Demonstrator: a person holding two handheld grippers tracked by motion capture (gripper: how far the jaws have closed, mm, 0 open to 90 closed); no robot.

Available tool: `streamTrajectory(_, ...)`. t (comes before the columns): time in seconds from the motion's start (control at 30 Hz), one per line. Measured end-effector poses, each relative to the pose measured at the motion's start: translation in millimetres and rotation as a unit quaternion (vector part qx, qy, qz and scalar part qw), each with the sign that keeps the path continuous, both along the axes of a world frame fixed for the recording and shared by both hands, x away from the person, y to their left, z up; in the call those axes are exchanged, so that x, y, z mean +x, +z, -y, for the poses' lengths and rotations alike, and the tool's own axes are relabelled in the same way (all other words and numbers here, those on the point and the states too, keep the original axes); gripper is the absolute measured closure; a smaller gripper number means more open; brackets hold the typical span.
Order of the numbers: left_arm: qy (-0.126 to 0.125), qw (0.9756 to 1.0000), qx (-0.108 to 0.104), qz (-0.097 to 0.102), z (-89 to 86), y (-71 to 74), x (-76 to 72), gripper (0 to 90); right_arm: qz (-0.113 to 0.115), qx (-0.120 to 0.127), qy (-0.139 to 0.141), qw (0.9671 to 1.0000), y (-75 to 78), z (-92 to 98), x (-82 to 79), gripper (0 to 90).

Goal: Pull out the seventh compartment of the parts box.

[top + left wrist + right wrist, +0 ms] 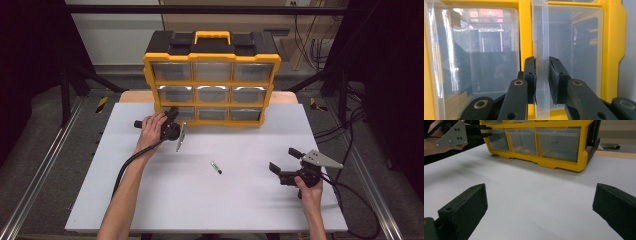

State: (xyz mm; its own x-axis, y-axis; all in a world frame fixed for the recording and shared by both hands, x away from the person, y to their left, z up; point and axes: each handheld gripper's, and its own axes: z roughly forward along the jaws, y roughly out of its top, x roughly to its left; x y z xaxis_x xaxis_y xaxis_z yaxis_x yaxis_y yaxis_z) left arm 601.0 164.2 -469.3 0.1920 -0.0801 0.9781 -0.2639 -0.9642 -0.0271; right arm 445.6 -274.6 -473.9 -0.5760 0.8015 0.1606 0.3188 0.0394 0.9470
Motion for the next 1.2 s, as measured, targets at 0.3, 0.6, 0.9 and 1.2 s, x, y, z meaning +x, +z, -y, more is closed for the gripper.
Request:
streamTrajectory(0.3,-0.002,1.0,-0.004,-0.003,-1.1,0.9,-6.2,77.0,-0.001,-0.001,0.001,1.0,-0.3,-0.3,0.0,0.4)
streamTrajectory(0.6,-0.002,1.0,-0.005,-0.006,-1.0,1.9,-12.5,77.0,-0.001,-0.002,0.002,1.0,-0.4,-0.4,0.1,0.4)
streamTrajectory(0.9,-0.002,1.0,-0.008,-0.002,-1.3,0.4,-18.1,77.1,-0.001,-0.002,0.003,1.0,-0.4,-0.5,0.1,0.4)
streamTrajectory(1.2,-0.005,0.9999,-0.011,-0.002,-2.0,0.1,-23.2,77.1,-0.001,-0.002,0.003,1.0,-0.4,-0.6,0.0,0.4)
